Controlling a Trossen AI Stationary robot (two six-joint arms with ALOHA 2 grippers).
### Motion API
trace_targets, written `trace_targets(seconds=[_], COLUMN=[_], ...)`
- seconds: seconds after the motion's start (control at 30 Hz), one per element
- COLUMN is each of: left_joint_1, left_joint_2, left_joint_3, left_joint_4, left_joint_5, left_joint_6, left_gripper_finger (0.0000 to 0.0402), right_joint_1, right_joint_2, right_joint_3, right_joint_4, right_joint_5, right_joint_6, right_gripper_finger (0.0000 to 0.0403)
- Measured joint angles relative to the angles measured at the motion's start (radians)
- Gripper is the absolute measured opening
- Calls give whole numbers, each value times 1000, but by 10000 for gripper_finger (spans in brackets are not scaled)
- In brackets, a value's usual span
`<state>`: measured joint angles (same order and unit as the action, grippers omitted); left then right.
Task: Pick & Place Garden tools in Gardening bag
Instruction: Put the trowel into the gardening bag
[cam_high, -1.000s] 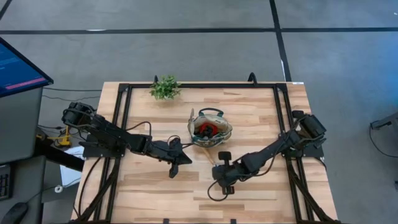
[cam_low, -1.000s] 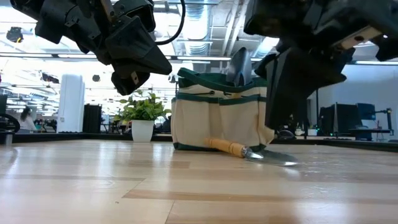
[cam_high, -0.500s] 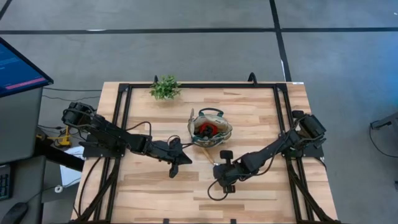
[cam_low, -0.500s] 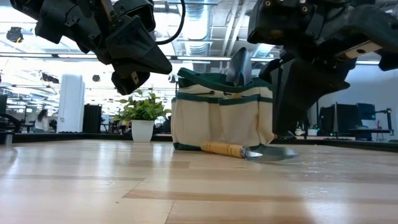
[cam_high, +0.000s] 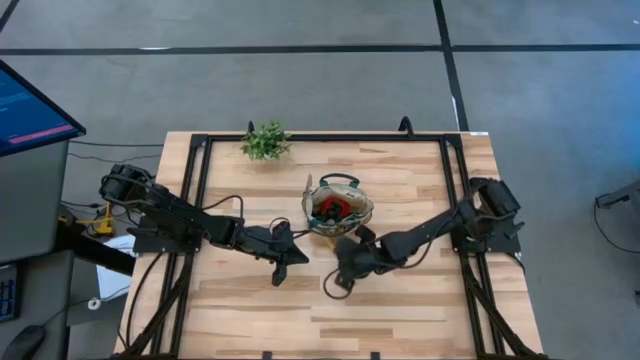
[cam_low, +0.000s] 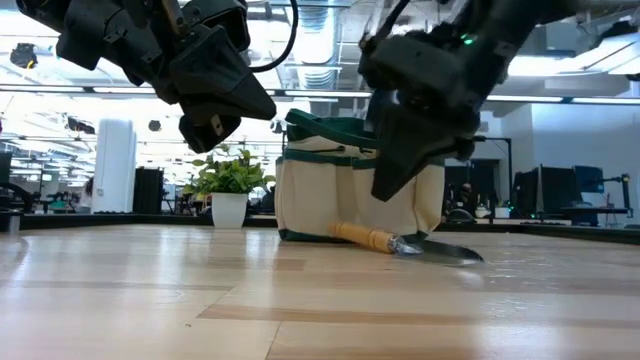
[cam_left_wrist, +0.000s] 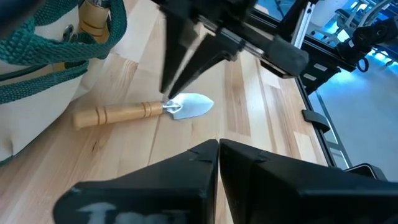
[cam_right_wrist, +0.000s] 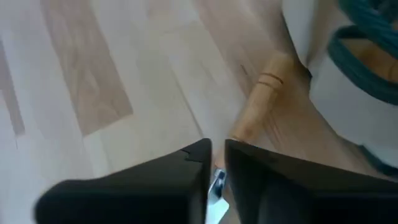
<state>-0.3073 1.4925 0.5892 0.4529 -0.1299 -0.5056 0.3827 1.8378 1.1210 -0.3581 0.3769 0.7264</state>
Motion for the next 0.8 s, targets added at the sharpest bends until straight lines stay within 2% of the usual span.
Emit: trace_targets(seconds=[0.33,0.5,0.67,0.8], left_joint_1=[0,0,0,0], left_joint_2=[0,0,0,0], left_joint_3=[0,-22,-51,-53], left_joint_4=[-6,-8,-3,0], left_joint_5=[32,32,31,25], left_joint_6=[2,3,2,2], left_gripper_finger=[3,3,3,3], right_joint_1=[-44,-45,-44,-44], right_joint_2=[0,50,95,100], right_joint_3=[0,-2,1,2], right_joint_4=[0,-15,10,0], right_joint_5=[-72,-85,-81,-79], right_joint_6=[167,181,179,168], right_gripper_finger=[157,211,226,210])
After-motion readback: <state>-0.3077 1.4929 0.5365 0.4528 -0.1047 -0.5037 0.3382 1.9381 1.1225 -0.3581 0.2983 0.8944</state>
